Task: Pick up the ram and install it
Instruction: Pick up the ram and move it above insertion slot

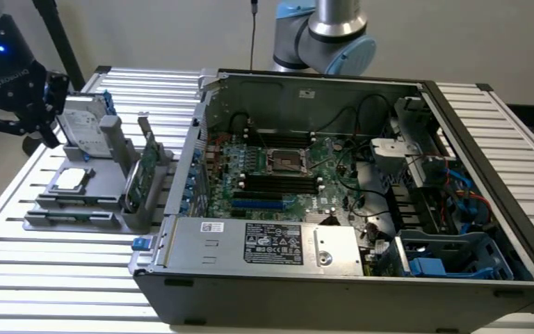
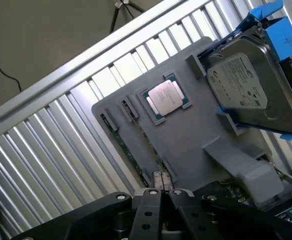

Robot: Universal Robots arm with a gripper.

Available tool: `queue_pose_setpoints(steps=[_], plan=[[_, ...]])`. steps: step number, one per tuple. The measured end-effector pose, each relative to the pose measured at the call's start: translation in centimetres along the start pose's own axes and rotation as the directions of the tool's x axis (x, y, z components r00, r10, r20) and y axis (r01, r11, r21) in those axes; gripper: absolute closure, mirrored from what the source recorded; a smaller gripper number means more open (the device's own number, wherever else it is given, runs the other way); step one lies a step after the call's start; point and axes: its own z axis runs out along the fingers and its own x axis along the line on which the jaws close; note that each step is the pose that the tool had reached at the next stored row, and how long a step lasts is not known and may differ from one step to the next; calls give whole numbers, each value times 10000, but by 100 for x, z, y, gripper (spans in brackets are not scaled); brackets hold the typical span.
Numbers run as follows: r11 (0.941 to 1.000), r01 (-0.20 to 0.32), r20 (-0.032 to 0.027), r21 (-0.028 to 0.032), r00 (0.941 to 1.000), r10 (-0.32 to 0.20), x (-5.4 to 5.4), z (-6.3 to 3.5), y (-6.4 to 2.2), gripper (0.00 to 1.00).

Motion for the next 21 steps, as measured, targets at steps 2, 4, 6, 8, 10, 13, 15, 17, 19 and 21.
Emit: queue_pose_setpoints(steps=[2,4,6,8,10,13,15,17,19,21], plan=[[9993,365,16,-1,9993,-365,0,1,0,89],[9974,725,32,-3,9974,-725,0,1,0,89],[9940,1094,48,-4,9940,-1093,0,2,0,89],[9894,1450,64,-4,9894,-1450,0,4,0,89],[9834,1815,82,-2,9834,-1815,2,17,3,89],[9732,2301,110,-5,9731,-2301,5,51,10,89],[9666,2564,135,-8,9665,-2563,9,81,18,89],[9602,2794,163,-11,9601,-2793,13,111,24,89],[9548,2974,183,-12,9546,-2973,21,145,34,89],[9504,3111,196,-13,9502,-3110,31,178,46,89]])
